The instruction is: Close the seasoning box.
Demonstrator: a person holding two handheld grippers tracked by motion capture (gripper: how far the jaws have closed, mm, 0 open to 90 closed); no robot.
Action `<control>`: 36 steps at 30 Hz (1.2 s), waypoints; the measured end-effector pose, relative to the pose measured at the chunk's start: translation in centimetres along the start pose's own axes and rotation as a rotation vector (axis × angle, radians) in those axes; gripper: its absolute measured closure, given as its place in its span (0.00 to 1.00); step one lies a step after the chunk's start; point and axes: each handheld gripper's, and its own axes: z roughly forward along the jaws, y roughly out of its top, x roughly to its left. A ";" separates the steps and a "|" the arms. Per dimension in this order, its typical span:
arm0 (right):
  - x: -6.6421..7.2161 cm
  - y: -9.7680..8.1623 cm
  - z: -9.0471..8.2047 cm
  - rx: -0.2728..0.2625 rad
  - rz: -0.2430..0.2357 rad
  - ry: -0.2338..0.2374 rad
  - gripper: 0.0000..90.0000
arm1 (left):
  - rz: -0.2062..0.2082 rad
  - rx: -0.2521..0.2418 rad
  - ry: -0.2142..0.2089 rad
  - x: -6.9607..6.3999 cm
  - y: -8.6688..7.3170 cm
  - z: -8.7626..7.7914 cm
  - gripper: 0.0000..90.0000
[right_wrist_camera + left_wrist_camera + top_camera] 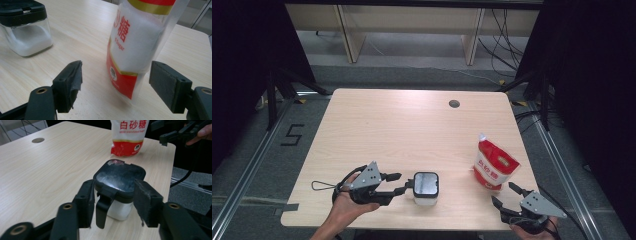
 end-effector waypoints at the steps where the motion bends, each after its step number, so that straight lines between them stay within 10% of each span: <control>1: 0.1 0.0 0.0 0.002 0.016 0.016 0.30 | -0.013 0.007 0.006 0.0 -0.2 0.0 0.54; 9: 0.5 -0.1 -0.5 -0.006 0.025 0.020 0.30 | -0.076 0.029 0.030 0.3 -1.5 -0.3 0.41; 18: 1.3 -0.2 -0.9 0.012 0.050 0.030 0.29 | -0.038 0.074 0.059 -0.1 -3.1 -0.4 0.32; 20: 0.8 -0.2 -0.7 -0.030 -0.036 0.026 0.29 | -0.008 0.087 0.053 -0.1 -3.4 -0.3 0.31; 22: 1.3 -0.3 -1.0 0.006 0.024 0.035 0.29 | -0.044 0.102 0.055 -0.3 -3.9 -0.3 0.30; 36: 1.9 -0.4 -1.2 0.016 0.024 0.044 0.28 | -0.048 0.159 0.051 -1.5 -6.2 -0.3 0.27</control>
